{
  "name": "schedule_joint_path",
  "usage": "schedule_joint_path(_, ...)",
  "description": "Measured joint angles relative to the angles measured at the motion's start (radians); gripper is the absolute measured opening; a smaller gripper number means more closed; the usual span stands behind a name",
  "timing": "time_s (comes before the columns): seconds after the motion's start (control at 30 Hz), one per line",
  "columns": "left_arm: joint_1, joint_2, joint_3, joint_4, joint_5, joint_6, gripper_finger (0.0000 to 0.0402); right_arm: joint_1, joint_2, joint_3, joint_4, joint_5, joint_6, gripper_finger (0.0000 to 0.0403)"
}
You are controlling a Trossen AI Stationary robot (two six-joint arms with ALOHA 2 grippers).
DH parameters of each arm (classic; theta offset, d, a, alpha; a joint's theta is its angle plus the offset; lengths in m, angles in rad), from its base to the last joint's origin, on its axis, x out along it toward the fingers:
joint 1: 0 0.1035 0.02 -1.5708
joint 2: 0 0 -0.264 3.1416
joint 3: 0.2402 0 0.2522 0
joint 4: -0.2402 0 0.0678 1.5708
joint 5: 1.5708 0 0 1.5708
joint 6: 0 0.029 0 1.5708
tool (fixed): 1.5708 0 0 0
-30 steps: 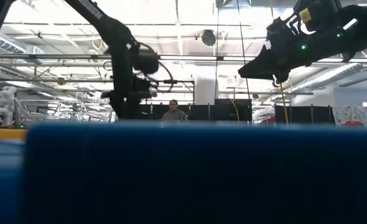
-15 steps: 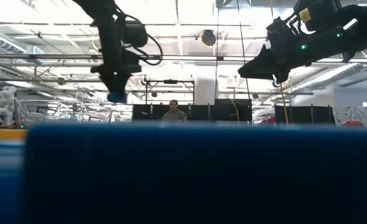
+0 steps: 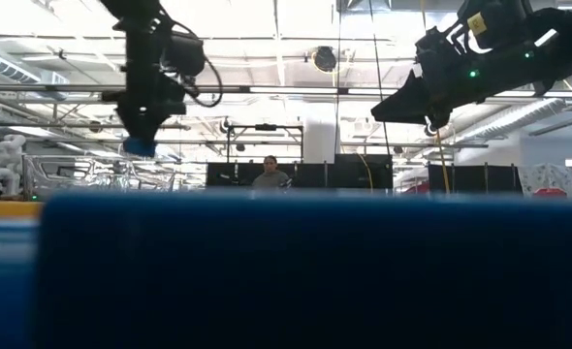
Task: Sort blocks by size
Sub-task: Put the blue one stud game piece into the top left transparent bin, then put the yellow one stud game piece into the top left transparent bin
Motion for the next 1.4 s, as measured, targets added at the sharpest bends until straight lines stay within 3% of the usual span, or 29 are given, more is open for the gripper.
schedule_joint_path(0.47, 0.035, -0.081, -0.243, 0.088, 0.073, -0.07, 0.0145, 0.0, 0.0, 0.0, 0.003, 0.0, 0.001, 0.0141)
schedule_joint_path(0.57, 0.035, -0.08, -0.268, 0.102, 0.08, -0.074, 0.017, 0.0, 0.0, 0.0, 0.006, -0.001, 0.023, 0.0143)
schedule_joint_path(0.8, 0.035, -0.08, -0.276, 0.099, 0.093, -0.076, 0.0227, 0.004, 0.0, 0.0, 0.021, -0.001, 0.025, 0.0151)
schedule_joint_path(1.13, 0.006, -0.162, -0.256, 0.086, 0.124, -0.067, 0.0232, 0.004, 0.0, 0.0, 0.019, -0.002, 0.035, 0.0149)
schedule_joint_path(1.4, -0.098, -0.304, -0.253, 0.03, 0.237, -0.135, 0.0233, 0.004, 0.0, 0.0, 0.019, -0.002, 0.044, 0.0148)
